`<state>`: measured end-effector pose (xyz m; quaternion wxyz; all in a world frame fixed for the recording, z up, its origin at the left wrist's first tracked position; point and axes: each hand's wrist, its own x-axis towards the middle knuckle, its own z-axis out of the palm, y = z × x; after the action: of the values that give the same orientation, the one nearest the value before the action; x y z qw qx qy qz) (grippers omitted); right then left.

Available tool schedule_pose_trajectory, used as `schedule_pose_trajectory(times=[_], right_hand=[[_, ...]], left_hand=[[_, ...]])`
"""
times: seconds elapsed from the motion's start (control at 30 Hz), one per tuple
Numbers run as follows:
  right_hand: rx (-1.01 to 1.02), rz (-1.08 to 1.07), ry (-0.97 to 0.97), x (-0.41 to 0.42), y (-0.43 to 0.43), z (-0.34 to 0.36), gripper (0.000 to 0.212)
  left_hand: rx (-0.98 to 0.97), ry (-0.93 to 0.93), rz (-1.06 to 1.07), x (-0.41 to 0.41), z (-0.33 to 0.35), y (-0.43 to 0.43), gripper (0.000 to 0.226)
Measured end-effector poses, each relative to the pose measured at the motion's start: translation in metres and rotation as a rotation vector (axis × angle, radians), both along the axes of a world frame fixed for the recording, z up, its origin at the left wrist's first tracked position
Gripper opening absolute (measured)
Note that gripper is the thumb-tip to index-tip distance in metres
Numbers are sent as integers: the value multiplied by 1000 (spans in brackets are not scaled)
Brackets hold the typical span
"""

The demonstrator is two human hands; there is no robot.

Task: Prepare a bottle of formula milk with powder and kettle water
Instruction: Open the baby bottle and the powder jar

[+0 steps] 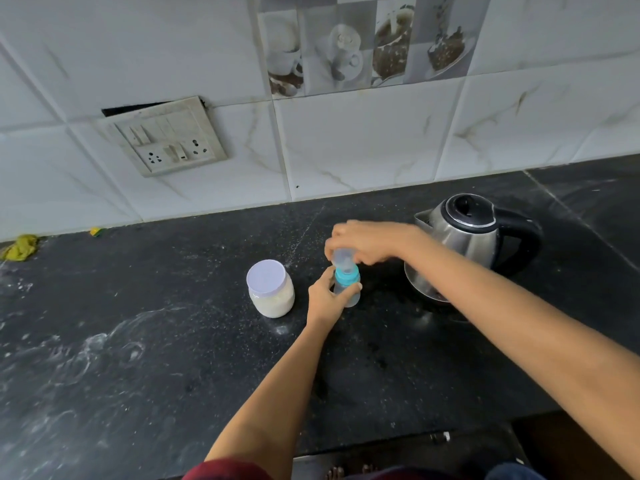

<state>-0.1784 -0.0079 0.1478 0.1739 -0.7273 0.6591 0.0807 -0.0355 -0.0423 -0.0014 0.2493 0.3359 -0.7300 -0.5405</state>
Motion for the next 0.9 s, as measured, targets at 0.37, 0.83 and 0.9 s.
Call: schedule_pose_trajectory(times=[0.37, 0.83, 0.9], right_hand=[[-500, -679, -835, -11, 86, -32, 57], [-558, -1002, -795, 15, 165, -172, 52], [-569, -1016, -778, 14, 164, -176, 55]], left_hand=[[18, -4, 4, 0, -4, 5, 53], [22, -40, 35, -1, 0, 10, 56], [19, -43, 33, -1, 0, 10, 56]])
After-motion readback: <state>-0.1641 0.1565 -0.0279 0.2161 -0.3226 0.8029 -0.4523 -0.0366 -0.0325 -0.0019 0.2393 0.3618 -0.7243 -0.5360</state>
